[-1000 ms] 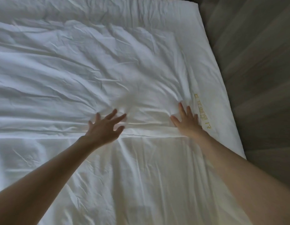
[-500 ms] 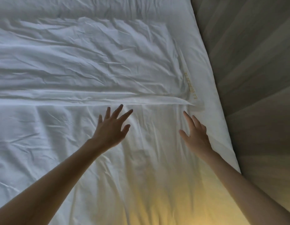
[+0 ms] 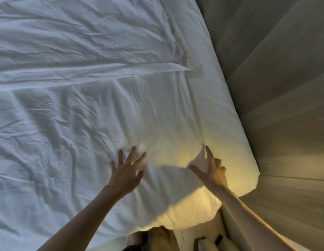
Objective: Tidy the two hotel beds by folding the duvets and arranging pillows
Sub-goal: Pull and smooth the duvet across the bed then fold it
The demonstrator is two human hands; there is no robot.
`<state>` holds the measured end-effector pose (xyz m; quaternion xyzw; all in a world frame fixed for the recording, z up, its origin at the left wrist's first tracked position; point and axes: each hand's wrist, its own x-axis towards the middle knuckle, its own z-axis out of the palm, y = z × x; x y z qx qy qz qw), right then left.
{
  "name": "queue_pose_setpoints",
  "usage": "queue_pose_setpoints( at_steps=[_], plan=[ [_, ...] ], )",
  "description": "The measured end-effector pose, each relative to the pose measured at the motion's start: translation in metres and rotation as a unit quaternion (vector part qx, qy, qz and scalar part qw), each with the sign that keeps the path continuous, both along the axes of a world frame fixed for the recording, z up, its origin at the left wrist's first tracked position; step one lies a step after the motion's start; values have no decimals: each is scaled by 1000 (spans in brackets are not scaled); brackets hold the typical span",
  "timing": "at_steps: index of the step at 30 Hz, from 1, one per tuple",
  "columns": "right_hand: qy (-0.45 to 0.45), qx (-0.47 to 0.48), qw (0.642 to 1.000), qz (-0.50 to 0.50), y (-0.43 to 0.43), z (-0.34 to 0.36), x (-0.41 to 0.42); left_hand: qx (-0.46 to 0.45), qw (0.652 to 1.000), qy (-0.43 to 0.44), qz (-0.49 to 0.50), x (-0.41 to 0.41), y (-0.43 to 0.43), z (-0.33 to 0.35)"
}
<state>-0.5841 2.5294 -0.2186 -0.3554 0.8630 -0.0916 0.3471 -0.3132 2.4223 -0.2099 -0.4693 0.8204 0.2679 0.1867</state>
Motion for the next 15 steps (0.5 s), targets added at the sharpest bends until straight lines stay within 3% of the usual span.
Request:
queue_pose_setpoints(
  at_steps=[5, 9, 12, 15],
  plan=[
    [7, 39, 998, -46, 40, -11, 20, -82, 996, 8, -16, 20, 44, -20],
    [117, 70, 991, -5, 74, -12, 40, -83, 996, 4, -40, 35, 72, -14],
    [71, 22, 995, -61, 87, -16, 48, -77, 996, 21, -47, 47, 93, -13],
    [62, 17, 998, -23, 94, -15, 45, -89, 993, 24, -79, 54, 104, -17]
  ],
)
